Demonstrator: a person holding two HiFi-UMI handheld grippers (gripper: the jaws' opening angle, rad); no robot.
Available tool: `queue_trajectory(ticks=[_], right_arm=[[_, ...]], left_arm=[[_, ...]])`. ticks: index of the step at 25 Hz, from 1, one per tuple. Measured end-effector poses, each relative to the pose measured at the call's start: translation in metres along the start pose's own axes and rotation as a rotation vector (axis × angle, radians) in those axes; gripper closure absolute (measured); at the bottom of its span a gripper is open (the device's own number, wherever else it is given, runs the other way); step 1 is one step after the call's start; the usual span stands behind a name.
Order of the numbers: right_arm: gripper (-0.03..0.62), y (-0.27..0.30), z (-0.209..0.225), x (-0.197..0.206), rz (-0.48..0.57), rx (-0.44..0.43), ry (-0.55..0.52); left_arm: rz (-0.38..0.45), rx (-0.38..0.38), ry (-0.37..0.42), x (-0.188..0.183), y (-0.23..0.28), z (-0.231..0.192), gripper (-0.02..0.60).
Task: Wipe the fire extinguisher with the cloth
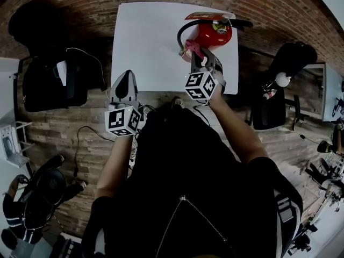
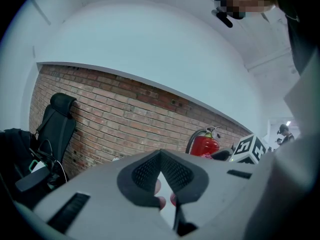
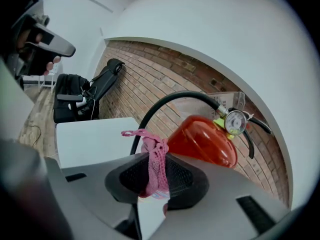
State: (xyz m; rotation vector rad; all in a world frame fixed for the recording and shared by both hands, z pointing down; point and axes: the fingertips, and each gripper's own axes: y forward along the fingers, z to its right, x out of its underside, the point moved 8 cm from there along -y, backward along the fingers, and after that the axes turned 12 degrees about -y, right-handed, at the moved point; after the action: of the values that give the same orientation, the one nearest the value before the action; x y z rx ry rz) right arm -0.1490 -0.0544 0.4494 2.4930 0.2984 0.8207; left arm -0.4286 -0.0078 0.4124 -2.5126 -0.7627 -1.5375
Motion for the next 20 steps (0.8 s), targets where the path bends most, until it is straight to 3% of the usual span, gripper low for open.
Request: queue_trajectory(ticks=[20], right_arm=[[0.499, -0.038, 0.044, -0.028, 0.096, 0.09, 0.059]], left_arm=[[0.004, 0.045, 0.012, -0.006, 0.01, 0.009, 0.574]])
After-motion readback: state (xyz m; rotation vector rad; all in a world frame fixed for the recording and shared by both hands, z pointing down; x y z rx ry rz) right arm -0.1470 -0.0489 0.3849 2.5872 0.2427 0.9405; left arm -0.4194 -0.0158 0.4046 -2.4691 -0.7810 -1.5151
